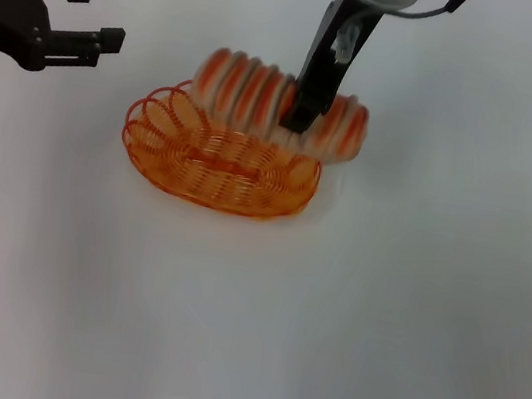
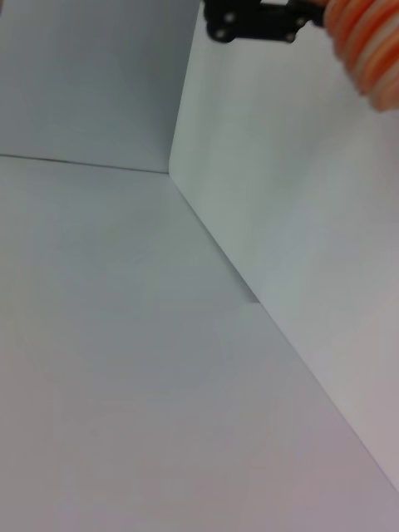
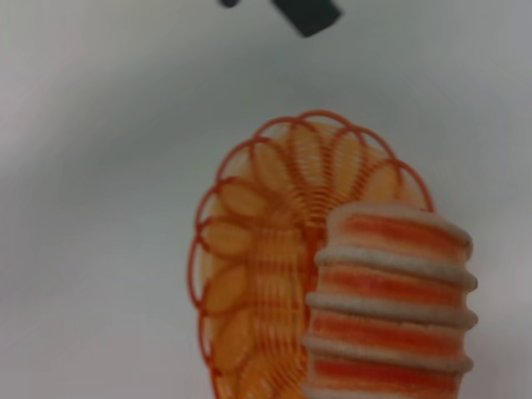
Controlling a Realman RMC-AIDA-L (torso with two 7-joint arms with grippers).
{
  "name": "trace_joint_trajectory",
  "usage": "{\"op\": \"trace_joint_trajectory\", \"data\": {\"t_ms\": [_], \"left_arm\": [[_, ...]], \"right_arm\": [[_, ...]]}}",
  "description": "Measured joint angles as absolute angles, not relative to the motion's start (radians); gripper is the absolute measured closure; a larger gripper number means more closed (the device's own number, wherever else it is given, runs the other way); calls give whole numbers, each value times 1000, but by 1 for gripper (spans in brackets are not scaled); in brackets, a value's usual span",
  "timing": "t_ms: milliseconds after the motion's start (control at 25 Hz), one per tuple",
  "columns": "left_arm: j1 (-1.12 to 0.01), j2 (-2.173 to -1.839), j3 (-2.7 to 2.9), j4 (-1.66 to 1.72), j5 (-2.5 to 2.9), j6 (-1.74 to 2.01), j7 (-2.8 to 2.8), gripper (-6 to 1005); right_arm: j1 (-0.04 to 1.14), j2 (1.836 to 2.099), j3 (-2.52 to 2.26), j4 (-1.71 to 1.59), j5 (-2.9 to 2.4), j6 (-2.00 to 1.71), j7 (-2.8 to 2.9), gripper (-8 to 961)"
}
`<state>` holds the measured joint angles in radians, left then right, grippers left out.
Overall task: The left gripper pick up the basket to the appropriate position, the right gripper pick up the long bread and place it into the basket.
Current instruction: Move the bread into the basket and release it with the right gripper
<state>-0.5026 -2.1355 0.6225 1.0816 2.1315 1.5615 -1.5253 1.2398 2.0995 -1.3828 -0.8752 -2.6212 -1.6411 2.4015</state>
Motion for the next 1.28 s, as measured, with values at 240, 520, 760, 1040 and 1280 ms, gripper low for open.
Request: {"op": "trace_joint_trajectory", "data": {"t_ms": [240, 520, 760, 1040, 1280], "left_arm": [[-493, -2130, 616, 1082, 2129, 1562, -1526, 296], [-474, -2128, 616, 1088, 2137, 1537, -1526, 296], [-460, -2128, 609, 1095, 2139, 1523, -1526, 296], [-455, -2128, 606, 1096, 2142, 1522, -1526, 297], [-452, -2130, 607, 1097, 2142, 1526, -1526, 297]], "right_arm": [[1233, 2102, -1433, -877, -2581, -1613, 2360, 550], [1233, 2107, -1470, -874, -2571, -1573, 2338, 549], [1233, 2108, -1484, -873, -2545, -1561, 2332, 548], [1231, 2108, -1491, -871, -2524, -1547, 2315, 547], [1230, 2108, -1492, -871, -2500, -1560, 2306, 458]]}}
